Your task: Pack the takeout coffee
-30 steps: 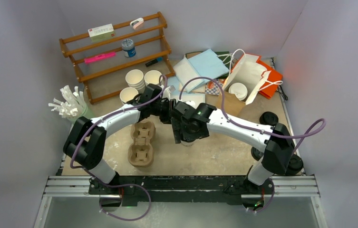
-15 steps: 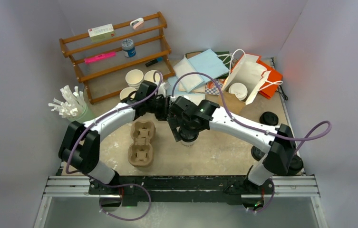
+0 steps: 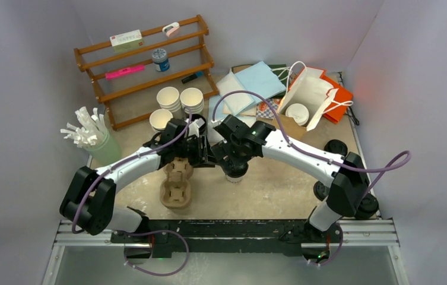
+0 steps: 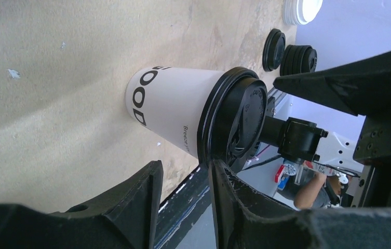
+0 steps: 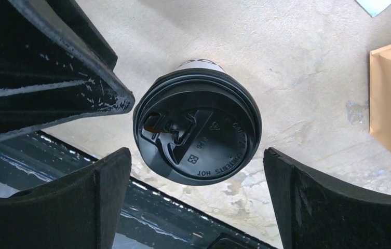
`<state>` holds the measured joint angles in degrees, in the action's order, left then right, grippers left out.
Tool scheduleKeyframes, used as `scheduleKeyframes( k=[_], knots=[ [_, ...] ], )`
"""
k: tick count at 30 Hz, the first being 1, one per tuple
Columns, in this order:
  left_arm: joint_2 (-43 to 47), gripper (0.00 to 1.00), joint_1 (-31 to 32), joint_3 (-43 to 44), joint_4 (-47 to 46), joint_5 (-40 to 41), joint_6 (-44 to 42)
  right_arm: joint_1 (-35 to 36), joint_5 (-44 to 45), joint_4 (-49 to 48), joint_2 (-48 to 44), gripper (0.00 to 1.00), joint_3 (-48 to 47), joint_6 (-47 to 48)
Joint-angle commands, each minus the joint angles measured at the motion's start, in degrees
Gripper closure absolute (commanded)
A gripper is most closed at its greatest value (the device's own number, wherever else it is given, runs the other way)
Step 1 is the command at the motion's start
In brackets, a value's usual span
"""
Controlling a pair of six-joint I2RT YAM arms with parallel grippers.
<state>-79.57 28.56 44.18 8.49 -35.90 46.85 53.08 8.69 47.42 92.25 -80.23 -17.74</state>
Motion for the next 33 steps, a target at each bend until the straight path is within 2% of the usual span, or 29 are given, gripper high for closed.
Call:
scheduleKeyframes(
  k=[1,9,15,29,33],
  knots=[
    [1.9,0.59,-0.2,-2.5,-7.4,-2.8,4.0,-0.9,-1.9,-1.0,0.8,0.01,0.3,2.6],
    [0.2,0.60,-0.1,-3.8,-11.5,-3.6,5.2,-1.1,-2.4,-1.6,2.1,0.02,0.3,2.1],
    [-1.8,0.63,0.3,-3.3,-13.1,-4.4,5.5,-1.1,-1.5,-1.4,2.8,0.06,0.4,1.9],
    [-4.4,0.70,0.9,-3.5,-12.2,-4.4,4.3,-1.0,-1.3,-1.6,2.9,0.14,1.1,0.8],
    [-5.2,0.71,1.1,-2.9,-9.6,-3.7,2.3,-1.1,1.3,-0.7,3.6,0.18,1.8,0.3]
  ],
)
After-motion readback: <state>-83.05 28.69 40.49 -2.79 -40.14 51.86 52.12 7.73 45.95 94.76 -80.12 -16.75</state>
